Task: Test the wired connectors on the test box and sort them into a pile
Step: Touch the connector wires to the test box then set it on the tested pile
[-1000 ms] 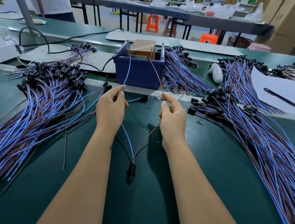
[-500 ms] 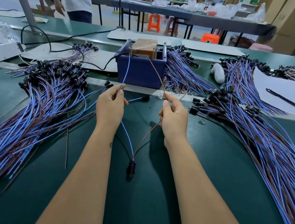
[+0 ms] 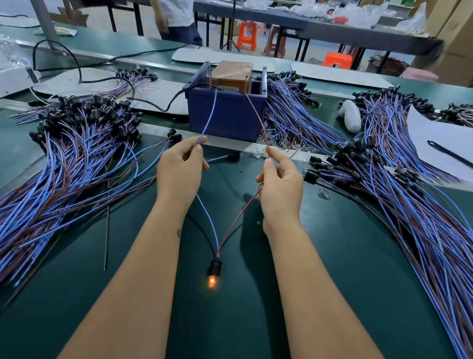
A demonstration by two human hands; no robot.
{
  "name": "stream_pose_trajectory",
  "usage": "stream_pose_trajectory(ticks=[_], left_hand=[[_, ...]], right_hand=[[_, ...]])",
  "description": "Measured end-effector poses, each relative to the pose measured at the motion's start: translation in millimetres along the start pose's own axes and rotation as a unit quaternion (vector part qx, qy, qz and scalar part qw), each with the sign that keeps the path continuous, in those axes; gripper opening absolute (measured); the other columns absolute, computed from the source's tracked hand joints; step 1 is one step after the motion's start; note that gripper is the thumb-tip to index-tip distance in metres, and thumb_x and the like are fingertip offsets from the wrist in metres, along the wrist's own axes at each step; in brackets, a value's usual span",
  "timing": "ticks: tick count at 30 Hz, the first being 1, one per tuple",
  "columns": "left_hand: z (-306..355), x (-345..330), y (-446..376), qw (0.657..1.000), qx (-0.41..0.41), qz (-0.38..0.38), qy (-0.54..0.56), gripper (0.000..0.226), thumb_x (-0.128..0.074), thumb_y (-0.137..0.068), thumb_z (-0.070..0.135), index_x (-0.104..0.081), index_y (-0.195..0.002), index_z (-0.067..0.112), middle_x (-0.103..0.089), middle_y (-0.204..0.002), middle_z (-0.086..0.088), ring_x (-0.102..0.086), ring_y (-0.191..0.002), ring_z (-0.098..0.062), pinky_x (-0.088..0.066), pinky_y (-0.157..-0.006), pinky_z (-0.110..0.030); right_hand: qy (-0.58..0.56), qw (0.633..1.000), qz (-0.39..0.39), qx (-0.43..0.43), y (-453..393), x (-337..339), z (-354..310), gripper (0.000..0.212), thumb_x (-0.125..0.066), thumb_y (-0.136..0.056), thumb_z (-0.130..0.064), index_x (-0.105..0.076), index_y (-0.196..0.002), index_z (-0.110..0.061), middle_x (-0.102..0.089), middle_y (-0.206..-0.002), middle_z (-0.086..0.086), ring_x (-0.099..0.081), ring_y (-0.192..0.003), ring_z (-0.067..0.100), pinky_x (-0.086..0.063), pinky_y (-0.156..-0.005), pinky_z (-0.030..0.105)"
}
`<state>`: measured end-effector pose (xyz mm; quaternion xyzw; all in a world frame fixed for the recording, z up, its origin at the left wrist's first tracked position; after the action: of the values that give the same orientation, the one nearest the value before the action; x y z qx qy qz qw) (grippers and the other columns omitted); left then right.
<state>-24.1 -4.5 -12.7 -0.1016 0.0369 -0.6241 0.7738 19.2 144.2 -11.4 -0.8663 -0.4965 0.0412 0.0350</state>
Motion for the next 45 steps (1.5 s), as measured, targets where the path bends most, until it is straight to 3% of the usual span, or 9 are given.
stream_pose_trajectory(ticks=[10,16,30,35,37,39,42,44,45], left_hand=[[-1,1,-2,1.0,-0.002,0.01,-0.006,0.025,-0.047,-0.102,0.018,-0.067,-0.11,0.031,-0.059,-0.053,0.015,-0.037,-0.042,-0.001,-0.037,-0.047,-0.011],[-4,2,-4,0.999,-0.019,0.017,-0.022,0.024,-0.047,-0.101,0.02,-0.066,-0.108,0.034,-0.059,-0.053,0.016,-0.039,-0.044,-0.001,-0.04,-0.059,-0.024],[-5,3,-5,1.0,-0.02,0.018,-0.009,0.025,-0.047,-0.101,0.02,-0.066,-0.11,0.033,-0.061,-0.054,0.017,-0.039,-0.043,0.0,-0.036,-0.047,-0.011],[-3,-1,-2,1.0,0.015,0.025,0.0,0.024,-0.049,-0.097,0.02,-0.067,-0.09,0.035,-0.062,-0.062,0.013,-0.044,-0.046,0.003,-0.037,-0.047,-0.008],[1,-9,2,0.999,0.046,0.003,0.021,0.024,-0.054,-0.095,0.018,-0.071,-0.084,0.03,-0.062,-0.072,0.011,-0.05,-0.055,0.007,-0.043,-0.058,-0.009],[6,-18,7,0.993,0.079,-0.052,0.067,0.023,-0.057,-0.094,0.015,-0.074,-0.083,0.025,-0.067,-0.075,0.008,-0.062,-0.07,-0.003,-0.051,-0.071,-0.022],[13,-25,16,0.979,0.102,-0.124,0.129,0.021,-0.056,-0.096,0.015,-0.074,-0.087,0.02,-0.062,-0.064,0.007,-0.054,-0.055,-0.01,-0.045,-0.052,-0.02],[14,-26,19,0.977,0.097,-0.142,0.125,0.019,-0.057,-0.096,0.016,-0.073,-0.084,0.019,-0.061,-0.065,0.003,-0.05,-0.053,-0.011,-0.043,-0.048,-0.019],[15,-26,20,0.975,0.096,-0.148,0.135,0.019,-0.058,-0.096,0.015,-0.071,-0.082,0.017,-0.059,-0.063,0.002,-0.049,-0.053,-0.011,-0.043,-0.05,-0.02]], right_hand=[[0.006,1.0,0.001,-0.003,0,0,0,0.027,-0.047,-0.102,-0.017,-0.062,-0.116,-0.033,-0.052,-0.067,-0.001,-0.043,-0.061,0.012,-0.042,-0.065,0.031],[-0.001,1.0,-0.002,-0.002,2,0,-2,0.027,-0.047,-0.102,-0.017,-0.061,-0.11,-0.038,-0.052,-0.068,-0.001,-0.044,-0.061,0.011,-0.043,-0.065,0.032],[-0.001,1.0,-0.009,0.007,3,1,-3,0.026,-0.046,-0.102,-0.018,-0.06,-0.113,-0.037,-0.053,-0.072,0.001,-0.047,-0.066,0.01,-0.044,-0.067,0.031],[0.013,1.0,-0.007,0.022,3,0,-1,0.027,-0.047,-0.101,-0.017,-0.062,-0.116,-0.033,-0.052,-0.069,-0.001,-0.045,-0.06,0.007,-0.042,-0.063,0.026],[0.035,0.998,-0.023,0.05,8,-5,-2,0.026,-0.049,-0.1,-0.016,-0.063,-0.115,-0.03,-0.053,-0.068,-0.001,-0.044,-0.056,0.004,-0.041,-0.059,0.02],[0.046,0.994,-0.054,0.081,15,-12,-4,0.02,-0.052,-0.098,-0.014,-0.065,-0.108,-0.026,-0.057,-0.07,-0.002,-0.051,-0.061,0.006,-0.044,-0.062,0.02],[0.078,0.987,-0.088,0.106,19,-17,-4,0.011,-0.056,-0.095,-0.01,-0.064,-0.096,-0.017,-0.065,-0.078,0.004,-0.059,-0.072,0.021,-0.05,-0.073,0.038],[0.073,0.985,-0.113,0.107,21,-17,-6,0.011,-0.057,-0.094,-0.006,-0.064,-0.092,-0.014,-0.066,-0.075,0.005,-0.058,-0.068,0.016,-0.051,-0.069,0.037],[0.048,0.986,-0.127,0.098,21,-17,-6,0.014,-0.056,-0.094,-0.003,-0.064,-0.089,-0.013,-0.065,-0.071,0.003,-0.058,-0.062,0.011,-0.05,-0.062,0.031]])
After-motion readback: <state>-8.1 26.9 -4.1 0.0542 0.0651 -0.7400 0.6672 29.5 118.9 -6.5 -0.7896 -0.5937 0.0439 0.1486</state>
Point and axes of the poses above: each hand's wrist, its own y-axis away from the middle knuckle, its own x-axis out of the back of the hand, z = x × y, the point moved 1 cm from there along -y, towards the middle knuckle
